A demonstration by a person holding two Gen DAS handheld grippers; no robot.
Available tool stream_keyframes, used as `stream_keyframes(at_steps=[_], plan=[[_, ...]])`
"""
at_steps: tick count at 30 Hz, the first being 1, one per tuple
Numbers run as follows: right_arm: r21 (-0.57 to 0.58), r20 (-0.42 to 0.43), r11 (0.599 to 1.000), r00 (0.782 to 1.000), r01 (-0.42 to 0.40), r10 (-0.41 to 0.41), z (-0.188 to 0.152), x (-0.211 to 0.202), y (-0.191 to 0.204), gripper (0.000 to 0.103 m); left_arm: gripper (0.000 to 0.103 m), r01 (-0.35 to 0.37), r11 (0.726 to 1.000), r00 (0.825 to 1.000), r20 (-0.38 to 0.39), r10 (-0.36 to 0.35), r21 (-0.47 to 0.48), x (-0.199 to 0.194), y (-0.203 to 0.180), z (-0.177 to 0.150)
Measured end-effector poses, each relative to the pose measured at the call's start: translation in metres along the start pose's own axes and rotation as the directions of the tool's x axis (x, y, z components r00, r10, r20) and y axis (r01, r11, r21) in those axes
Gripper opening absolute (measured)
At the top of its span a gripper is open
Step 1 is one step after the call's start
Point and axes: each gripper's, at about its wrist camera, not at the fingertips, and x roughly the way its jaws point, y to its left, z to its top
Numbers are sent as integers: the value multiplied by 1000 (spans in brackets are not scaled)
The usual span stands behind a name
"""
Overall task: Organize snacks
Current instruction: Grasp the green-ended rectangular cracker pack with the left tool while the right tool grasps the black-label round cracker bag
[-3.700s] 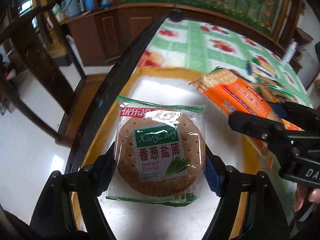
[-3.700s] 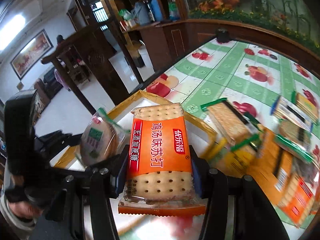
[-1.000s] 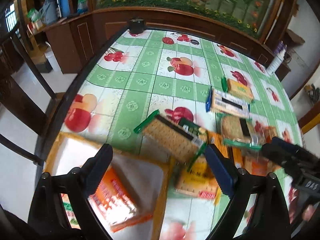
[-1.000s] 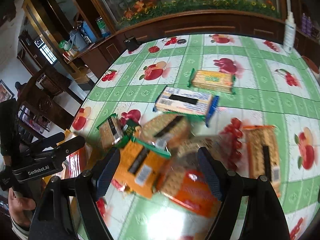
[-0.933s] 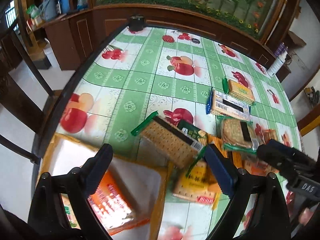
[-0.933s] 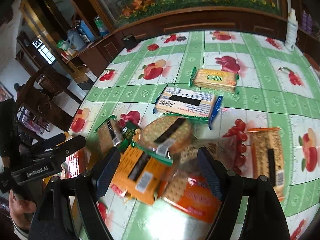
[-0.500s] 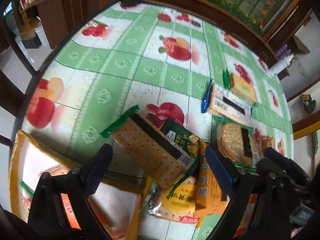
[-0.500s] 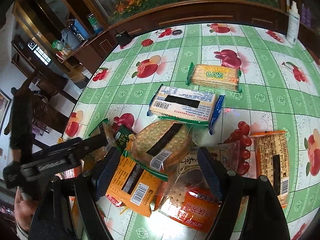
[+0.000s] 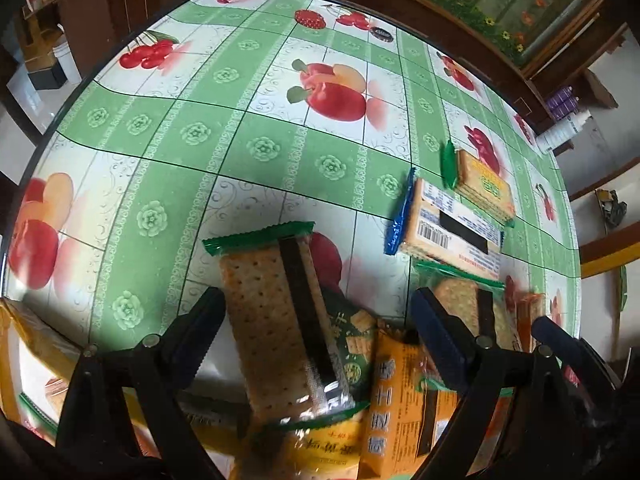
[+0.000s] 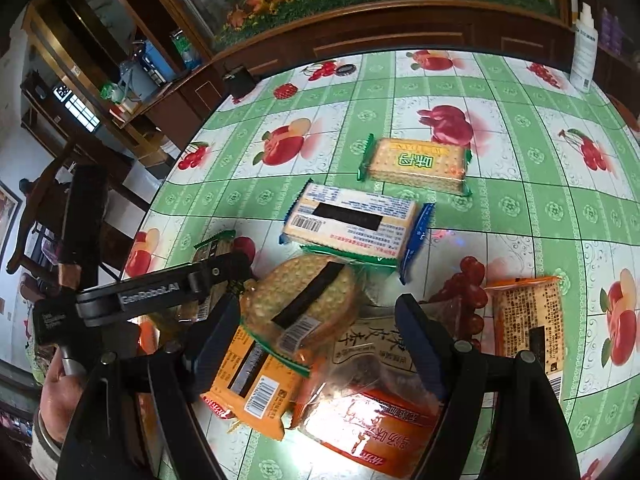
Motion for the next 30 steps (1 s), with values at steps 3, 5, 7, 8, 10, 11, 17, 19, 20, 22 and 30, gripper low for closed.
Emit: stream_keyframes(at_steps=[3,5,7,8,10,11,17,19,20,22,30], plan=[[7,-4,1000,1000,0,0,4,3,0,80,94,-59,997,998,16,59,40,-10,3,-1],[3,-14,1000,1000,8,-8,6,8,5,80,94,-79,996,997,25,78,44,-13,8,-1],[-6,-37,1000,999,17,-17,8,16,12,80,94,-93,995,996,15,92,42,-10,11,-3],[-12,-41,1000,999,23,-23,8,17,14,80,94,-104,993,995,10,103,50,-7,11,-4],[-26,-37,999,998,41,-42,8,17,19,80,94,-115,991,993,4,115,61,-1,11,-5],[-27,-35,999,998,45,-46,8,16,20,80,94,-102,993,995,-1,102,63,2,11,-6],[-6,-34,998,998,57,-57,7,14,18,80,58,-89,991,996,-3,89,104,10,7,-9],[-10,-47,998,997,68,-68,7,18,19,80,53,-103,988,995,17,101,113,7,8,-9],[-11,-52,997,996,70,-71,7,19,20,80,53,-102,988,995,24,100,116,6,10,-9],[-9,-64,997,995,77,-78,9,25,21,80,52,-99,989,995,32,96,110,2,13,-9],[-20,-126,988,980,154,-156,16,55,32,80,51,-103,989,991,100,93,105,-23,24,-2]])
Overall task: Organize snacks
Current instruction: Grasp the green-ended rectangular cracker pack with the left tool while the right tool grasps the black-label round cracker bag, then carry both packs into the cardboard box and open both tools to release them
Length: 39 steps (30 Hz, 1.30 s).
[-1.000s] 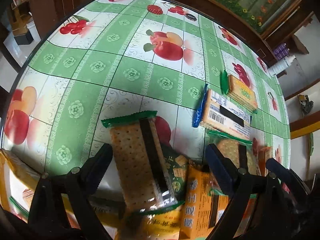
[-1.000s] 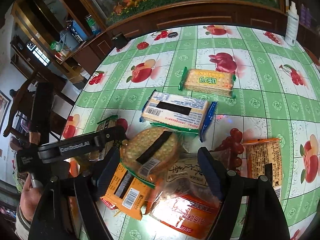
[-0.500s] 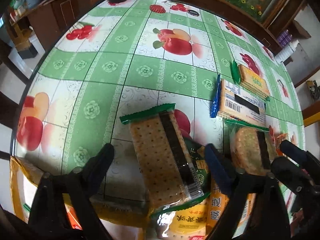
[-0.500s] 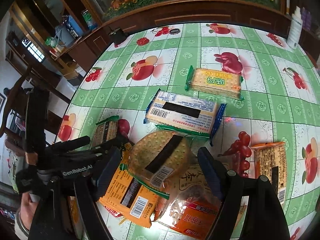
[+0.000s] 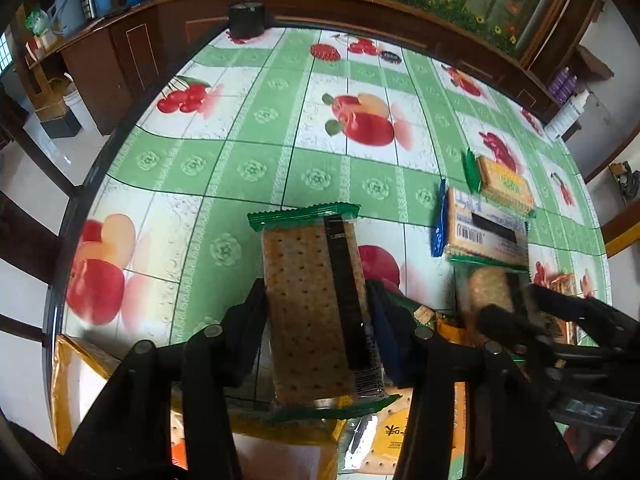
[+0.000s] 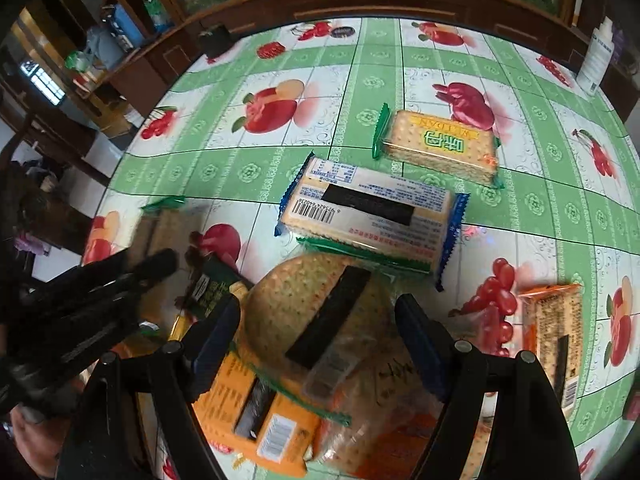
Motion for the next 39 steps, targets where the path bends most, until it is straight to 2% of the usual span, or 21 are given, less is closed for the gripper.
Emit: stream_keyframes(at_steps=[4,10,14,22,29,31,34,35,37,39], plan=[[-3,-22,1000,1000,5,-5,5,14,9,85,51,14,1000,1000,-5,-14,1,0,2,-1],[-63,-53,998,998,16,-19,2,24,18,86,51,18,1000,1000,-6,-18,-8,0,7,-1],[-108,-9,994,1000,-14,13,-8,18,18,79,51,16,1000,1000,-5,-16,-8,-1,8,-3],[-130,110,989,990,-69,84,-22,-25,11,79,47,-3,1000,999,48,3,4,-22,5,-7],[-137,168,986,978,-100,122,-36,-45,20,79,45,-21,1000,995,99,18,24,-45,1,-21],[-141,172,984,977,-105,129,-41,-50,21,79,38,-14,1000,996,89,12,16,-47,4,-21],[-136,177,984,975,-112,135,-45,-55,19,79,38,14,1000,999,45,-14,-1,-42,10,-20],[-133,180,984,974,-116,139,-48,-57,17,79,40,25,999,999,39,-24,-29,-40,13,-20],[-121,184,984,971,-129,150,-50,-57,14,79,53,14,998,1000,23,-13,-53,-34,17,-17],[-116,180,984,971,-138,157,-53,-57,12,79,76,-2,999,1000,22,3,-49,-27,17,-13]])
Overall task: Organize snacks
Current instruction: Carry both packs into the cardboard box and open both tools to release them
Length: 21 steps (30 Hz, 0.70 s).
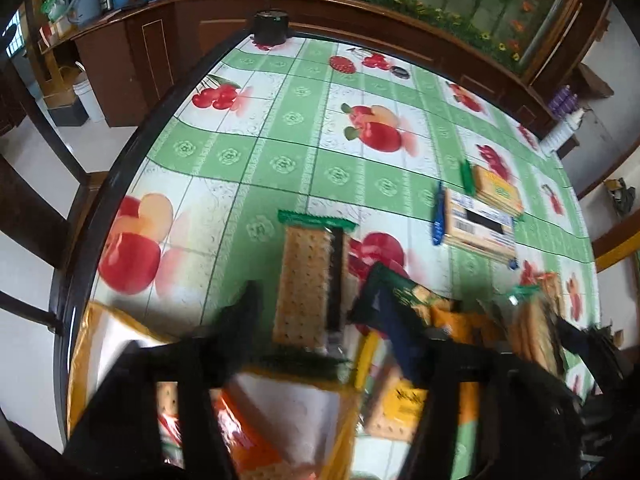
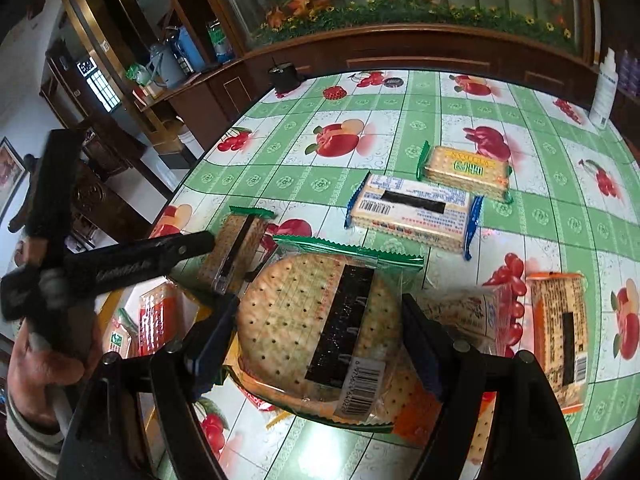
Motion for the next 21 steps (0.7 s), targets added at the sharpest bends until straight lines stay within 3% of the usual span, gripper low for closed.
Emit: stream_keyframes(at_steps=[3,6,8,9,10,13,15,21], plan=[[-2,-6,1000,1000,-1,1,-3,1,-3,79,78,2,1000,999,-36,-1,31,17,-7,3],[11,-9,1000,1000,-10,10,-3,2,-7,79,78,-59,995,994,-87,65,79,42,-15,4],[8,-10,1000,1000,-14,14,-2,3,-7,79,77,-54,996,991,-120,63,74,56,-14,4],[5,-10,1000,1000,-16,16,-2,3,-7,79,59,-85,993,992,-86,93,88,55,-15,4],[1,-8,1000,1000,-19,19,-2,2,-6,79,49,-107,989,990,-80,115,99,54,-15,5],[-6,-3,1000,1000,-25,25,-2,0,-4,79,49,-51,995,994,-92,58,84,51,-10,7],[-8,3,999,999,-33,33,-1,0,-2,79,48,-82,992,995,-46,87,95,41,-10,6],[-22,25,999,998,-49,49,-1,-7,12,79,48,-63,995,996,61,59,81,-6,-5,7]])
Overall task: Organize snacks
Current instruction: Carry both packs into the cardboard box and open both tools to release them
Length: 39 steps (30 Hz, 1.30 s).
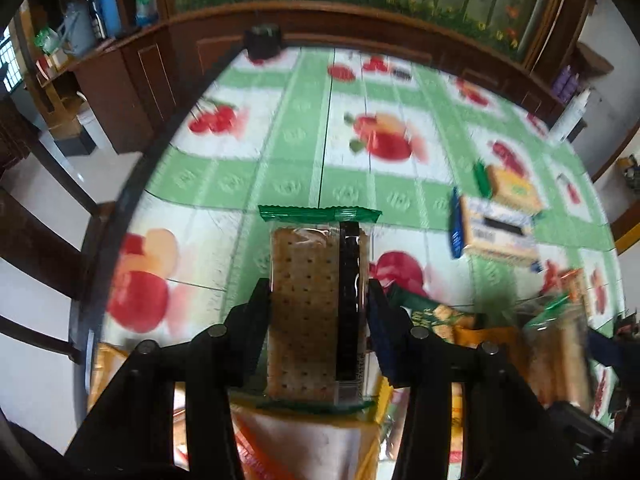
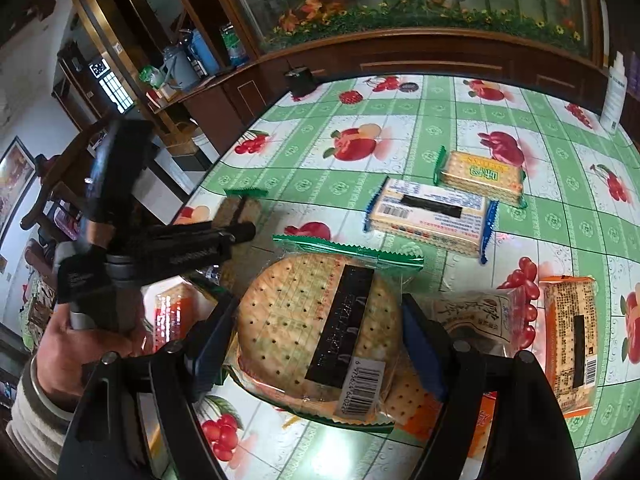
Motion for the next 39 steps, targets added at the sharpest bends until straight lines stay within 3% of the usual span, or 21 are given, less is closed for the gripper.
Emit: stream_keyframes(at_steps=[8,17,31,39], plan=[[-24,22,999,999,-23,24,-8,-9,19,79,48,18,1000,995,94,-20,19,-55,1,-22],[-66,8,995,997,-74,75,-24,-7,51,79,48,-27,1000,990,140,26,7,-87,20,-68],[-114,-24,987,994,-113,111,-36,6,84,79,48,24,999,994,103,-21,-31,-93,48,-106],[-148,-50,981,991,-129,122,-37,21,102,79,48,2,998,997,81,3,-61,-92,75,-141]])
